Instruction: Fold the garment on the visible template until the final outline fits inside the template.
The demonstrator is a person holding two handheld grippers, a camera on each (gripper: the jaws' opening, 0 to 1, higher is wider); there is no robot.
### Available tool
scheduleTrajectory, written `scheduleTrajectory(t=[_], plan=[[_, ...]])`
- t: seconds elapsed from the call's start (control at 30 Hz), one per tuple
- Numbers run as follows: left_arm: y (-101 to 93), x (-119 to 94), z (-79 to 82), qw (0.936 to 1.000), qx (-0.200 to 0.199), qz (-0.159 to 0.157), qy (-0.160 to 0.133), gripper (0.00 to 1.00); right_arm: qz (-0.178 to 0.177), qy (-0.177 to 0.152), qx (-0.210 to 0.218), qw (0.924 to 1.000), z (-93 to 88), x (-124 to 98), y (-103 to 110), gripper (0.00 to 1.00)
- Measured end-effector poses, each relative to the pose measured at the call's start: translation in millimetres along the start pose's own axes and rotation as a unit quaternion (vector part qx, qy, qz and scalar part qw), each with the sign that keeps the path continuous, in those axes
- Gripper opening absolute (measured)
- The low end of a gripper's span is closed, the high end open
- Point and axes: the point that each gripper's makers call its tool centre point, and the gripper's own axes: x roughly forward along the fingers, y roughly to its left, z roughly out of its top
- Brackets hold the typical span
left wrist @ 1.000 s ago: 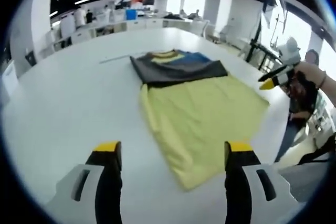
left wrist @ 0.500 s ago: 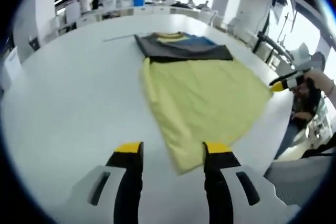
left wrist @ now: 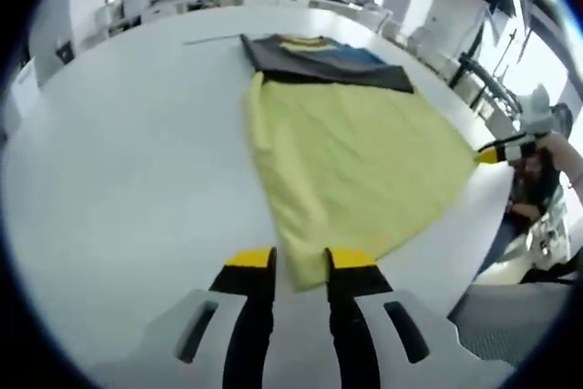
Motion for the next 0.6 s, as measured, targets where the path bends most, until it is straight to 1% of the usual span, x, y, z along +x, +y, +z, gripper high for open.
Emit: scheduleTrajectory(t=[0.1,0.17,0.23,0.27,0.3,0.37,0.43,0.5,0.6], plan=[[-1.0,-0.5,-1.8,0.9999,-0.006,0.004,0.008,0.15,0.001,0.005,0.008,1.0,-2.8,-0.9,0.2,0.07],[-0.6,-0.6,-2.8,0.9999,-0.01,0.008,0.011,0.1,0.0,0.004,0.009,0.9999,-4.4,-0.6,0.0,0.04],[2.9,-1.8,-4.6,0.9995,-0.018,0.017,0.017,0.03,0.0,-0.001,0.017,0.9999,-3.2,0.1,-1.2,0.0],[2.8,-2.0,-4.4,0.9996,-0.019,0.015,0.017,0.01,0.008,-0.003,0.027,0.9996,-2.5,1.0,0.9,0.0],[2.3,-2.4,-4.6,0.9995,-0.023,0.014,0.018,0.01,0.012,-0.002,0.033,0.9994,-2.6,1.4,1.9,0.0],[2.4,-2.7,-4.9,0.9995,-0.019,0.012,0.021,0.0,0.01,-0.002,0.03,0.9995,-2.6,0.4,2.3,0.0],[2.6,-4.1,-6.1,0.9993,-0.024,0.012,0.025,0.0,0.011,0.0,0.015,0.9998,-2.8,-1.3,4.2,0.0],[2.0,-6.4,-7.4,0.9993,-0.023,0.011,0.027,0.0,0.011,0.0,0.013,0.9999,-2.5,-2.7,4.6,0.0],[-0.9,-12.1,-8.0,0.9995,-0.011,0.006,0.028,0.0,0.01,0.003,0.007,0.9999,-3.2,-5.0,5.5,0.0]])
